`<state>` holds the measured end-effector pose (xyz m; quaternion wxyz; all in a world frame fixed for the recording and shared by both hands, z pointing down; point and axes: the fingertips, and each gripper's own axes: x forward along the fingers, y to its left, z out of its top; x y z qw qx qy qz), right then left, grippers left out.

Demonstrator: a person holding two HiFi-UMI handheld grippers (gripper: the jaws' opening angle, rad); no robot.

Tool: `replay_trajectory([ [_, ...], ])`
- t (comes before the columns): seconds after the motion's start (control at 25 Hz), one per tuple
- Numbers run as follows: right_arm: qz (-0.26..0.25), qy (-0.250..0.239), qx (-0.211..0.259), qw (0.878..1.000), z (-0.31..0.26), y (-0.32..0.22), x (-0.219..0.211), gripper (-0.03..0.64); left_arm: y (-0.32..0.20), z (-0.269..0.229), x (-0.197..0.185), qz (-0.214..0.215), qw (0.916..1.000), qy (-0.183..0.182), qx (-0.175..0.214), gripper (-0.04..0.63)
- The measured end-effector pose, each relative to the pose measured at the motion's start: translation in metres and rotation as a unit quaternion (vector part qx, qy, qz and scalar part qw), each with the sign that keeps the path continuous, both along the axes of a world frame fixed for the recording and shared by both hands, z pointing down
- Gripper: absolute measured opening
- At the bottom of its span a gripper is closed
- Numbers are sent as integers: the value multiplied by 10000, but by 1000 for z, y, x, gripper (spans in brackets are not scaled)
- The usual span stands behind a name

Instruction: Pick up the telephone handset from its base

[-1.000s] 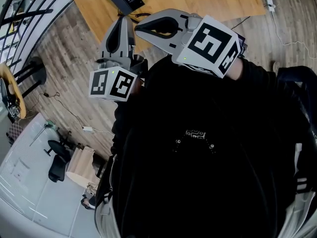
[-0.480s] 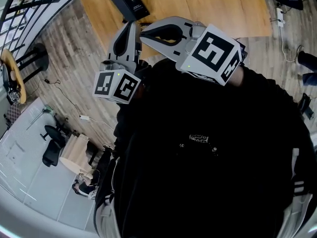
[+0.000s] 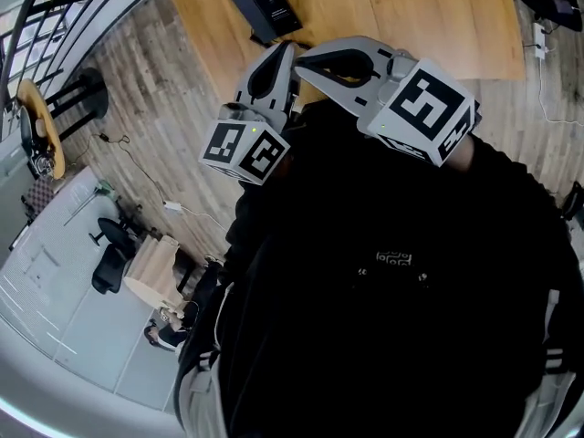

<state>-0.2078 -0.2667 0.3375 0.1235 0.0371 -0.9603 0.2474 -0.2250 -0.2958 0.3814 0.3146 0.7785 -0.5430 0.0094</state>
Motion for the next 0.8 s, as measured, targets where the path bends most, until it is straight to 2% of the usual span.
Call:
replay_trajectory([
  [0.12, 310, 157, 347, 9988, -10, -9, -5, 15, -7, 2, -19, 30, 9998, 160, 99, 6],
  [0.28, 635, 191, 711, 9953, -27, -20, -1, 15, -20, 14, -34, -6, 9999, 119, 99, 6],
  [0.6, 1122, 324, 762, 9902, -29, -33, -2, 15, -31, 25, -37, 382, 9988, 317, 10, 6],
  [0.8, 1256, 354, 805, 9882, -33, -31, -13, 15, -31, 14, -26, 816, 9959, 328, 222, 6],
])
